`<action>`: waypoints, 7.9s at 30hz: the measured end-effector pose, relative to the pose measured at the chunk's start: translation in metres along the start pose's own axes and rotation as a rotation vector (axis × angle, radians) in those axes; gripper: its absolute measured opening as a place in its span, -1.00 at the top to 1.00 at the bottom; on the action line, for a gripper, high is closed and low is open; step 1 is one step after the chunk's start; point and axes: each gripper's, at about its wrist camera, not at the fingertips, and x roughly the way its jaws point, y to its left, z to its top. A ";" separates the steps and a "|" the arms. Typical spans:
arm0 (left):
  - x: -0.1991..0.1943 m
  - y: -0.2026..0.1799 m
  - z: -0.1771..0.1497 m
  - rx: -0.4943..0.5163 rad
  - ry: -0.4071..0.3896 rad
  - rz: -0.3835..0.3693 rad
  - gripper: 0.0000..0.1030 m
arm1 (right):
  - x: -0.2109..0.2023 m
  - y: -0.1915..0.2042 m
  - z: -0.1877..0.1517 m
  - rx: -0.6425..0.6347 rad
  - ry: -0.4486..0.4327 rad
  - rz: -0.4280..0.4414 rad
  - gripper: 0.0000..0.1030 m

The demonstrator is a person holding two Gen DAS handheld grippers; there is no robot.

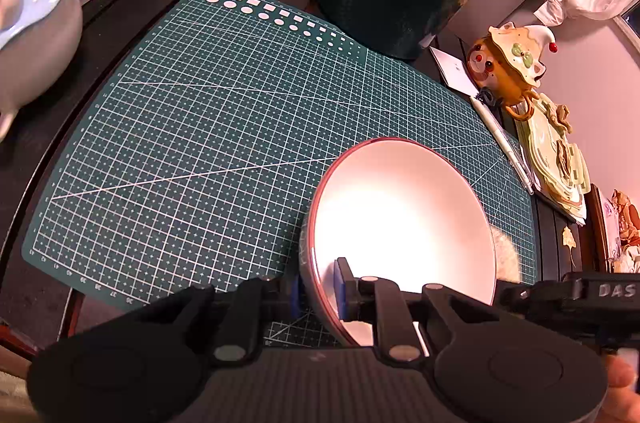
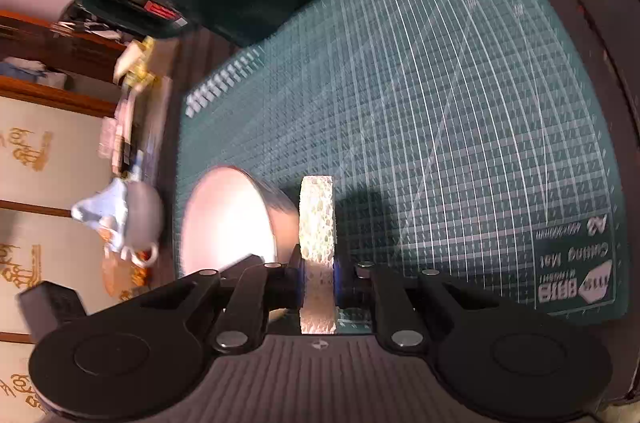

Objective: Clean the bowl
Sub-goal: 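Rub the sponge along the bowl's outer wall with the right tool, then scrub the bowl's outer wall with the sponge while the left tool holds the bowl tilted, then turn the white bowl with the left tool while the right tool presses the sponge on it, then rub the sponge up and down the bowl's outer wall with the right tool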

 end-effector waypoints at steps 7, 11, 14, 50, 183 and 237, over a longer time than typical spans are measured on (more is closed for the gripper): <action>0.000 0.000 0.000 0.000 0.000 0.000 0.69 | -0.038 0.009 0.002 -0.028 -0.110 0.060 0.76; 0.001 0.001 0.002 0.002 0.002 -0.002 0.69 | -0.021 0.004 0.002 -0.011 -0.064 0.038 0.76; 0.002 0.001 0.002 0.003 0.002 -0.001 0.69 | -0.004 -0.001 0.000 0.011 -0.006 0.016 0.76; 0.002 0.000 0.003 0.008 0.007 -0.002 0.69 | -0.016 0.001 0.003 0.000 -0.047 0.037 0.76; -0.012 -0.008 0.007 0.046 0.016 0.023 0.73 | -0.049 0.001 0.002 -0.018 -0.151 0.050 0.75; 0.011 0.005 0.008 -0.001 0.147 -0.084 0.73 | -0.043 0.002 0.004 -0.004 -0.112 0.069 0.75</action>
